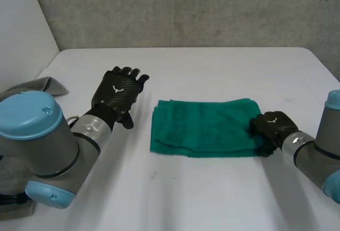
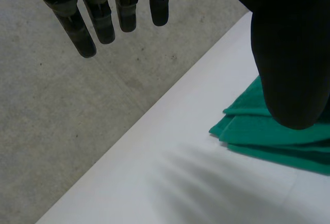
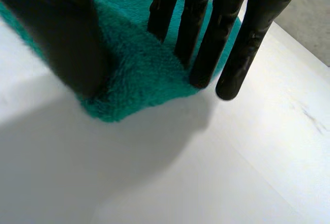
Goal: Fold the laundry.
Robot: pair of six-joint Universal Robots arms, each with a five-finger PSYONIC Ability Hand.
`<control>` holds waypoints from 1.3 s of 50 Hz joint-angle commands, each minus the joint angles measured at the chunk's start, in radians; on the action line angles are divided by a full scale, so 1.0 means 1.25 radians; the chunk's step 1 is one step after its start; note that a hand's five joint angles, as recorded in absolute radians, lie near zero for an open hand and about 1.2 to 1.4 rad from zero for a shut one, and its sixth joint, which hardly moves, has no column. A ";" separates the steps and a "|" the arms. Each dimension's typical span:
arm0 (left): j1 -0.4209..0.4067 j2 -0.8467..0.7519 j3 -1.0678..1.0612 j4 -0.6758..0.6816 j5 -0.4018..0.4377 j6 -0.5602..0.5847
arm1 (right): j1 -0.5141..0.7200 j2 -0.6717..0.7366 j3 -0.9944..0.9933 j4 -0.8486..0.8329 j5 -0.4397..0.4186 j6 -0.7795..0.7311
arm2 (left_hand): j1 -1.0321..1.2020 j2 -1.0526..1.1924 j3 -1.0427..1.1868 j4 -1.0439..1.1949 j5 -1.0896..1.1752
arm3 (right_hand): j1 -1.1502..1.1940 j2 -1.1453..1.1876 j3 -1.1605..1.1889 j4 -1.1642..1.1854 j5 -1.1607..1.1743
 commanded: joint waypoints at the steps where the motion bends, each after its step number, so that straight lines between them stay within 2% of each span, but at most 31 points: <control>1: -0.003 0.000 0.000 -0.001 0.000 0.000 | -0.019 -0.005 0.001 -0.039 0.004 -0.035 | -0.011 -0.024 -0.028 -0.024 -0.038 | 0.561 0.346 0.354 0.354 0.377; 6: -0.003 0.002 0.000 0.000 0.000 0.001 | -0.005 -0.010 -0.048 -0.039 0.012 -0.115 | -0.011 -0.024 -0.028 -0.024 -0.038 | 0.561 0.346 0.354 0.354 0.377; 10: -0.002 0.013 0.000 0.000 -0.001 0.002 | 0.083 -0.021 -0.123 -0.038 0.038 -0.190 | -0.011 -0.024 -0.028 -0.024 -0.038 | 0.561 0.346 0.354 0.354 0.377; 14: -0.001 0.026 0.002 -0.003 -0.001 0.000 | 0.238 -0.001 -0.243 -0.027 0.060 -0.223 | -0.011 -0.024 -0.028 -0.024 -0.038 | 0.561 0.346 0.354 0.354 0.377; 19: 0.004 0.034 0.009 -0.009 -0.002 -0.011 | 0.347 0.056 -0.300 -0.007 0.017 -0.260 | -0.011 -0.024 -0.028 -0.024 -0.038 | 0.561 0.346 0.354 0.354 0.377; 23: 0.005 0.036 0.018 -0.009 -0.003 -0.017 | 0.409 0.114 -0.319 0.030 -0.059 -0.270 | -0.011 -0.024 -0.028 -0.024 -0.038 | 0.561 0.346 0.354 0.354 0.377; 24: 0.007 0.036 0.021 -0.009 -0.003 -0.020 | 0.419 0.129 -0.328 0.053 -0.078 -0.263 | -0.011 -0.024 -0.028 -0.024 -0.038 | 0.176 -0.039 -0.031 -0.031 -0.008; 26: 0.002 0.036 0.036 -0.011 -0.004 -0.027 | 0.419 0.132 -0.337 0.079 -0.082 -0.254 | -0.011 -0.024 -0.028 -0.024 -0.038 | -0.354 -0.569 -0.561 -0.561 -0.538; 27: 0.002 0.032 0.042 -0.014 -0.004 -0.030 | 0.419 0.131 -0.341 0.091 -0.077 -0.240 | -0.011 -0.024 -0.028 -0.024 -0.038 | -0.417 -0.631 -0.623 -0.623 -0.600; 31: -0.007 -0.005 0.100 -0.071 -0.011 -0.042 | 0.408 0.112 -0.368 0.116 -0.021 -0.065 | -0.011 -0.024 -0.028 -0.024 -0.038 | -0.417 -0.631 -0.623 -0.623 -0.600; 32: -0.009 -0.018 0.116 -0.086 -0.012 -0.048 | 0.380 0.098 -0.369 0.119 -0.008 0.036 | -0.011 -0.024 -0.028 -0.024 -0.038 | -0.417 -0.631 -0.623 -0.623 -0.600; 33: -0.021 -0.040 0.152 -0.119 -0.014 -0.067 | 0.357 0.091 -0.366 0.122 0.000 0.087 | -0.011 -0.024 -0.028 -0.024 -0.038 | -0.417 -0.631 -0.623 -0.623 -0.600; 35: -0.037 -0.061 0.194 -0.148 -0.014 -0.098 | 0.307 0.070 -0.357 0.123 0.007 0.173 | -0.010 -0.023 -0.027 -0.023 -0.038 | -0.417 -0.631 -0.623 -0.623 -0.600; 36: -0.047 -0.081 0.236 -0.175 -0.012 -0.134 | 0.259 0.042 -0.346 0.124 0.005 0.255 | -0.008 -0.021 -0.025 -0.021 -0.035 | -0.417 -0.631 -0.623 -0.623 -0.600; 40: -0.063 -0.135 0.326 -0.228 -0.006 -0.215 | 0.198 -0.017 -0.305 0.129 -0.009 0.387 | -0.006 -0.018 -0.023 -0.019 -0.033 | -0.417 -0.631 -0.623 -0.623 -0.600; 45: -0.114 -0.194 0.406 -0.257 -0.004 -0.246 | 0.184 -0.009 -0.303 0.150 -0.030 0.377 | 0.001 -0.011 -0.016 -0.011 -0.026 | -0.417 -0.631 -0.623 -0.623 -0.600; 50: -0.155 -0.256 0.453 -0.278 -0.005 -0.247 | 0.182 0.054 -0.333 0.168 -0.043 0.356 | 0.001 -0.011 -0.016 -0.011 -0.026 | -0.417 -0.631 -0.623 -0.623 -0.600; 60: -0.166 -0.389 0.528 -0.341 -0.017 -0.244 | 0.192 0.146 -0.363 0.186 -0.042 0.349 | 0.006 -0.007 -0.011 -0.007 -0.021 | -0.417 -0.631 -0.623 -0.623 -0.600; 65: -0.162 -0.414 0.539 -0.386 -0.072 -0.216 | 0.193 0.166 -0.363 0.184 -0.036 0.329 | 0.008 -0.004 -0.009 -0.004 -0.019 | -0.417 -0.631 -0.623 -0.623 -0.600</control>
